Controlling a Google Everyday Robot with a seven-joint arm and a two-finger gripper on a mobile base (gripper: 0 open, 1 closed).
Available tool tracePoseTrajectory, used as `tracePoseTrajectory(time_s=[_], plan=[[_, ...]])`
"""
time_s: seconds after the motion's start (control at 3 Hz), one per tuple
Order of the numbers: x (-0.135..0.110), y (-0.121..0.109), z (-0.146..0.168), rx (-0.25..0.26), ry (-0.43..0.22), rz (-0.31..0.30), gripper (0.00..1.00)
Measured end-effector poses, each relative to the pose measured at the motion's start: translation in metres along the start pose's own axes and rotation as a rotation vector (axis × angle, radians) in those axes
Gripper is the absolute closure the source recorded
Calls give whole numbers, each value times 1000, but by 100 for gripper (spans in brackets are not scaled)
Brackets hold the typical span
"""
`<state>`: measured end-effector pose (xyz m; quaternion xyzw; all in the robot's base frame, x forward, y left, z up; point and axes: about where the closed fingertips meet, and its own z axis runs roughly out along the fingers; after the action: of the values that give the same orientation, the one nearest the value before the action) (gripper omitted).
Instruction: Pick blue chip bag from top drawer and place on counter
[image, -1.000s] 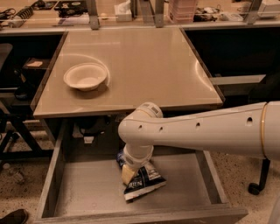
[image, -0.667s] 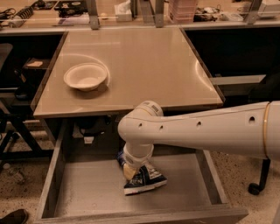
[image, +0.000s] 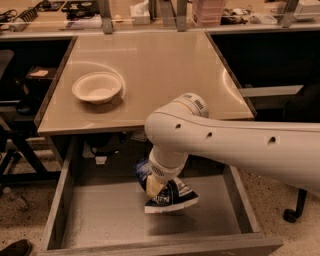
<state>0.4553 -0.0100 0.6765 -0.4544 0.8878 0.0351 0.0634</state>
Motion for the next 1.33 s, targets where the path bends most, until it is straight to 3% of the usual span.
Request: tracePoseTrajectory(time_s=[0.67, 1.33], plan=[[21, -20, -79, 59, -38, 20, 100], [23, -57, -157, 173, -73, 73, 100]])
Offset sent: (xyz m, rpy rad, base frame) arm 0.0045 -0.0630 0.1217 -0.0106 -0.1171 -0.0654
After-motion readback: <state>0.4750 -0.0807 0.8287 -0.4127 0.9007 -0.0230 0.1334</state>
